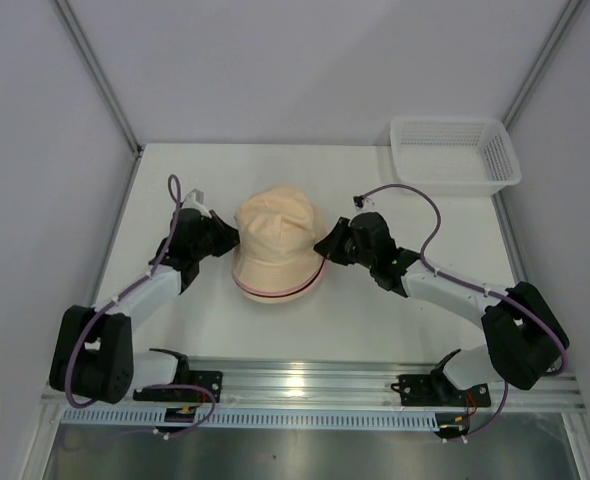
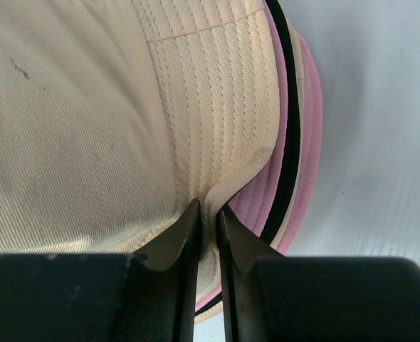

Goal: Stack the hats

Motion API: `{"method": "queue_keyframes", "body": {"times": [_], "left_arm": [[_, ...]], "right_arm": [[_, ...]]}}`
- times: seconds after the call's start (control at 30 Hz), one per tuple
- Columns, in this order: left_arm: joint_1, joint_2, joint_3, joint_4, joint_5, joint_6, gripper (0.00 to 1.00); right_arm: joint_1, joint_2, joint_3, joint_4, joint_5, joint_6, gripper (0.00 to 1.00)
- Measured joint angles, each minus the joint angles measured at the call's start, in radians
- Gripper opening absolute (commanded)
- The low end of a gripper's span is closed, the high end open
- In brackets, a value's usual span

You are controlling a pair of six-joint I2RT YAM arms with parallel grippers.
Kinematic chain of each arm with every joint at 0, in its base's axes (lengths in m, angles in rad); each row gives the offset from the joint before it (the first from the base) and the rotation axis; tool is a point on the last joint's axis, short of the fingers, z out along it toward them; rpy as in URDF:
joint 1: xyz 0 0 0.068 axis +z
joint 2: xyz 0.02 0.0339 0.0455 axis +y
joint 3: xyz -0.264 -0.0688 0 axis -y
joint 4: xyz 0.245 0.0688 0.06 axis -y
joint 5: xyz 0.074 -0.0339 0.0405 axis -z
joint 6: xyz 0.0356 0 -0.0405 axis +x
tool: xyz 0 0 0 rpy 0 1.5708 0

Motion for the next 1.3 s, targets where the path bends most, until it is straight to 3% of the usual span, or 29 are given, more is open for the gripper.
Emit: {"method": "queue_keyframes", "body": {"times": [0.2,0.33,0.37,0.43,0.47,0.63,0.73,0.77,0.87,0.93,1.13,1.3], "left_arm": [[-0.005,0.075,0.077,0.004,-0.019,0.02,0.01],[-0.005,0.074,0.099,-0.031,-0.022,0.044,0.1],[-0.005,0.065,0.101,-0.05,-0.026,0.05,0.25],[-0.005,0.032,0.102,-0.1,-0.042,0.069,0.6],[-0.005,-0.003,0.103,-0.158,-0.068,0.082,0.97],[0.019,-0.222,0.145,-0.405,-0.165,0.103,1.0],[0.056,-0.371,0.198,-0.508,-0.185,0.126,0.84],[0.067,-0.422,0.214,-0.533,-0.186,0.135,0.62],[0.083,-0.55,0.237,-0.583,-0.132,0.17,0.21],[0.072,-0.614,0.232,-0.6,-0.048,0.202,0.01],[-0.103,-0.622,0.152,-0.669,0.075,0.282,0.01],[-0.272,-0.529,0.143,-0.706,0.075,0.357,0.01]], "right_arm": [[-0.024,0.029,0.008,0.039,0.008,-0.032,0.19],[-0.045,0.041,0.039,0.007,0.004,-0.066,0.33],[-0.048,0.039,0.046,-0.01,0.005,-0.077,0.42],[-0.052,0.031,0.054,-0.044,0.007,-0.1,0.46],[-0.053,0.02,0.058,-0.073,0.008,-0.112,0.5],[-0.056,-0.054,0.145,-0.275,0.013,-0.175,0.62],[-0.056,-0.116,0.211,-0.361,0.038,-0.215,0.63],[-0.056,-0.141,0.228,-0.383,0.051,-0.229,0.65],[-0.063,-0.214,0.246,-0.417,0.094,-0.266,0.67],[-0.079,-0.247,0.246,-0.431,0.114,-0.286,0.68],[-0.175,-0.222,0.254,-0.448,0.091,-0.32,0.73],[-0.237,-0.148,0.299,-0.439,0.036,-0.325,0.73]]}}
